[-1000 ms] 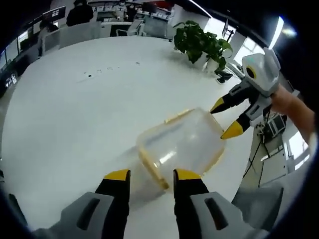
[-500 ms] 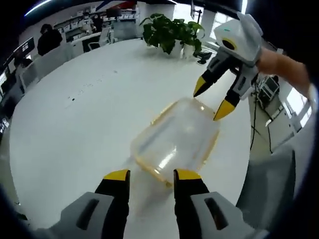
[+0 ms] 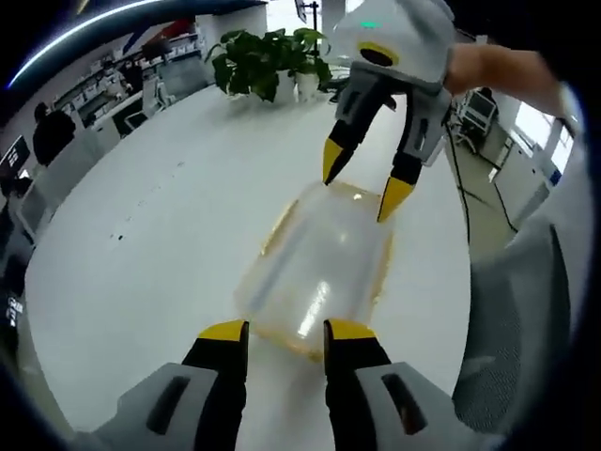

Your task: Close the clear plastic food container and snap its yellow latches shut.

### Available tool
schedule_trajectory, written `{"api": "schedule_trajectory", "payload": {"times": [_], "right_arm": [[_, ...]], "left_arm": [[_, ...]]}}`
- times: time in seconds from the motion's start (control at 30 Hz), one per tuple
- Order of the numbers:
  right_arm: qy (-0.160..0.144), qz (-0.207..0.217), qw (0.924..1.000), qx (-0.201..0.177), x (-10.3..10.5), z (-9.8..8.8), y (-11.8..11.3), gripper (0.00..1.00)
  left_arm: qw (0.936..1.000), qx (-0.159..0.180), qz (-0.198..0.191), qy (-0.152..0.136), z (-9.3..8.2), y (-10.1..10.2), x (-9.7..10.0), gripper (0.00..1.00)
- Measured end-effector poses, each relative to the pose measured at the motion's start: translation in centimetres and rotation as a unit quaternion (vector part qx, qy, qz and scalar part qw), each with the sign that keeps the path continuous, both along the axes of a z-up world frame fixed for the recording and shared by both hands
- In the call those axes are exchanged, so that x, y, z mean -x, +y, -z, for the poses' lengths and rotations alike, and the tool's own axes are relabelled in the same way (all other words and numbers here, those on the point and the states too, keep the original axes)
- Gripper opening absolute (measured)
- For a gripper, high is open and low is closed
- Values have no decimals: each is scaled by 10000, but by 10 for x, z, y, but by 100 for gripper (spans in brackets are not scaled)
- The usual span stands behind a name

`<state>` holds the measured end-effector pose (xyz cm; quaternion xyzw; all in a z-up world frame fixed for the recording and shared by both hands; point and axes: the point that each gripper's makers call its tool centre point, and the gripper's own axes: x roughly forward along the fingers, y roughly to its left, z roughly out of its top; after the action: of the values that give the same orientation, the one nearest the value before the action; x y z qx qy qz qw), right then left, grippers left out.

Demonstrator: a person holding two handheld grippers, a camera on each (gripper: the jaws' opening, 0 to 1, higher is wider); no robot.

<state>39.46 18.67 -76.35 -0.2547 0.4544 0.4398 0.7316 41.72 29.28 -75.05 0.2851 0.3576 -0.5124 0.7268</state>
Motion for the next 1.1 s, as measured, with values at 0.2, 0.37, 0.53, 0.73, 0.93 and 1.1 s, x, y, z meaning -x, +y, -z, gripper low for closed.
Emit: {"api": "schedule_trajectory", "payload": {"times": [0.2, 0.37, 0.53, 0.73, 0.93, 1.1], "right_arm": [[-43, -129, 9999, -47, 0, -1, 7, 38], [-73, -266, 9996, 5, 0, -2, 10, 36], [-136, -391, 9991, -1, -3, -2, 15, 34], [-153, -519, 9985, 9, -4, 0, 21, 34], [-180, -612, 9980, 3, -5, 0, 25, 33], [-221, -770, 9968, -52, -6, -1, 32, 31]], "left_arm": [[9991, -90, 396, -117, 2, -6, 3, 30], [9987, -105, 496, -111, 2, -9, 3, 29], [9976, -168, 647, -172, 3, -13, 0, 29], [9958, -100, 874, -244, 1, -25, 3, 28], [9943, -156, 1031, -240, 6, -34, 6, 28], [9931, -137, 1141, -237, 6, -43, 8, 28]]}}
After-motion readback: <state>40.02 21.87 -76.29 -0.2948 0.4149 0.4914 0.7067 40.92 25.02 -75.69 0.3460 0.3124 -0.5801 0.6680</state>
